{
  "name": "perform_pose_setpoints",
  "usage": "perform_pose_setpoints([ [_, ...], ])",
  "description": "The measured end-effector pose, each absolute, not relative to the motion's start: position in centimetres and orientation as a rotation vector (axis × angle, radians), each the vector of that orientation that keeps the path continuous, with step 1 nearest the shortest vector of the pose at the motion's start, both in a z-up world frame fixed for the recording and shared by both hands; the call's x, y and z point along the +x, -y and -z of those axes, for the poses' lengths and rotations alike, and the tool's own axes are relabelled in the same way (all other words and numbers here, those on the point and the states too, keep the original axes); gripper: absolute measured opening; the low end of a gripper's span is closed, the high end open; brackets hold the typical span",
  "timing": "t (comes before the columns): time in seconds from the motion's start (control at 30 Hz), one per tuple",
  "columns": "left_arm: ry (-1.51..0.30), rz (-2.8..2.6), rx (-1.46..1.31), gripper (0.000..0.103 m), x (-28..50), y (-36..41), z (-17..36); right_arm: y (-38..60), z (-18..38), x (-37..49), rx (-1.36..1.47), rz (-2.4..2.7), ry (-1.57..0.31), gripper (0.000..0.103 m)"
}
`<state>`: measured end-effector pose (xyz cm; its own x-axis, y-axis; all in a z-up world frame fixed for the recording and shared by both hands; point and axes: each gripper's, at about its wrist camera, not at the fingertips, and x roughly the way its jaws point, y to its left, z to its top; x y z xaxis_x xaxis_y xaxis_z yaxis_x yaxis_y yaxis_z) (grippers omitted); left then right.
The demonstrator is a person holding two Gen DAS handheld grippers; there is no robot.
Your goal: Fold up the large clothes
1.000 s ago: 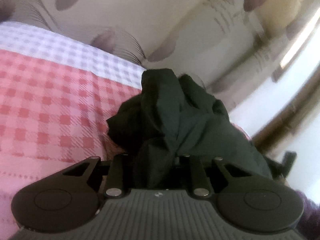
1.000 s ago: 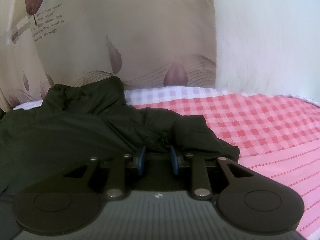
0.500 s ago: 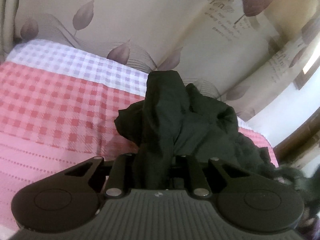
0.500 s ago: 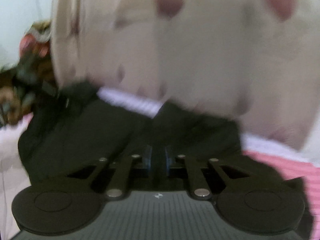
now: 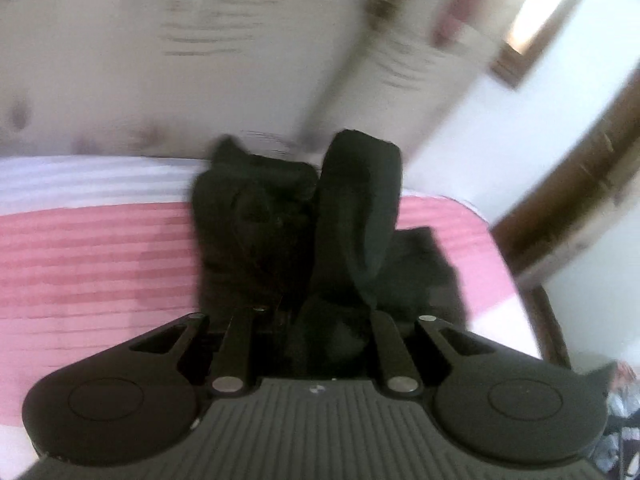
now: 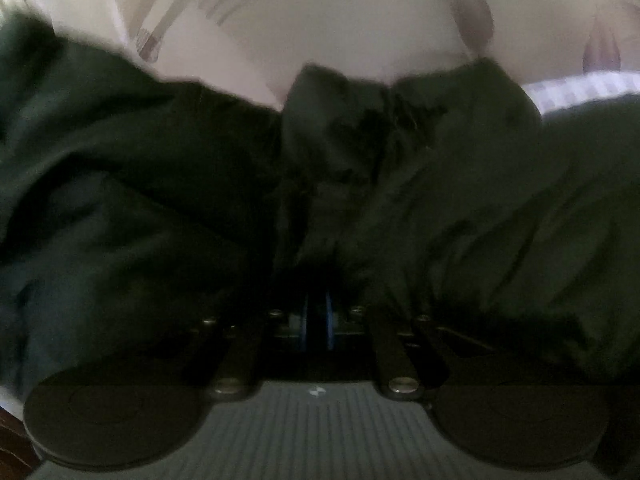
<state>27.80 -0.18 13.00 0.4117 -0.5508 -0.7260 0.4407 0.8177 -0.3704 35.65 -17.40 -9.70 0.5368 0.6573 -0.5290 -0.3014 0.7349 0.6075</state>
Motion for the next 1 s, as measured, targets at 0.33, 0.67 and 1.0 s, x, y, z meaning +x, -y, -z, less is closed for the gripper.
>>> perform_pose_setpoints([
  [0.33,-1.090,0.746,-0.311,0.017,27.3,12.8,-7.5,26.9,9.1,29.4,0.821,-0.521,-0.693,0.009],
  [0.67,-0.947,1.018,-1.007,0.058,28.2,11.6,3.5,36.1,9.0,16.8,1.042,-0.506,-0.460,0.061],
  [1.0,-0.445,0.899,-1.425,0.074,20.9,1.3,6.4,35.8,5.8,17.3,1.028,-0.501,-0.456,0.083],
])
